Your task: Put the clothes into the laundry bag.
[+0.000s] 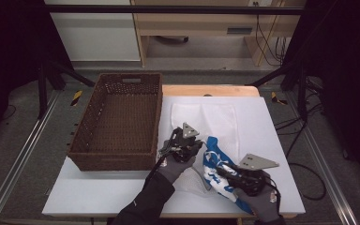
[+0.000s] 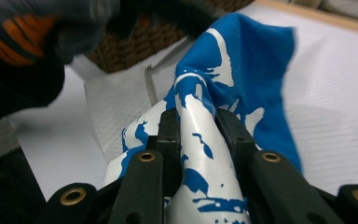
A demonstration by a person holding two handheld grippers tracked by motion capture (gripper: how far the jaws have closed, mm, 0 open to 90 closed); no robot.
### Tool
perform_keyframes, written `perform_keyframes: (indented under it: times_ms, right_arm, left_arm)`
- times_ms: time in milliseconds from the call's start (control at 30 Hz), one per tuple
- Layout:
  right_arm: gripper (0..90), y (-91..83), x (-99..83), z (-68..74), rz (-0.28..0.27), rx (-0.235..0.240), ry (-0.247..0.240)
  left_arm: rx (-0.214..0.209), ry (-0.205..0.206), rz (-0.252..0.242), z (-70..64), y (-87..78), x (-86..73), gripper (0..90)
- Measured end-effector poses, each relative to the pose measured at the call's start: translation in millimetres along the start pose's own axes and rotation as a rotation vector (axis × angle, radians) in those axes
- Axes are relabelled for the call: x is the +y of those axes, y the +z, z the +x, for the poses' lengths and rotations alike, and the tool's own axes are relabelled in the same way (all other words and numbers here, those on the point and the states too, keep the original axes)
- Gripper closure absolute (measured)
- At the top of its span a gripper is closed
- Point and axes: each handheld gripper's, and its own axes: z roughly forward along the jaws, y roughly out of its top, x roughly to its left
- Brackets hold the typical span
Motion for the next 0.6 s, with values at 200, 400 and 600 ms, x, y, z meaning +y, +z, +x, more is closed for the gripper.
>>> perform_keyframes:
  times_ms: [200,400,600]
  right_arm:
    - [72.2,47.5,-5.1,3.7,0.125,-0.029,-0.011]
    - [62.5,78.3,-8.7,-0.9,0.169,-0.166,0.003]
    - [50.0,56.1,-6.4,-0.2,0.084,-0.125,0.013]
  left_arm:
    - [-0.016,0.031,-0.023,-8.7,-5.0,0.2,88.5]
    - [-0.024,0.036,-0.021,-8.6,-7.5,-7.6,88.5]
    - [-0.010,0.049,-0.014,-3.4,-6.1,-17.7,88.3]
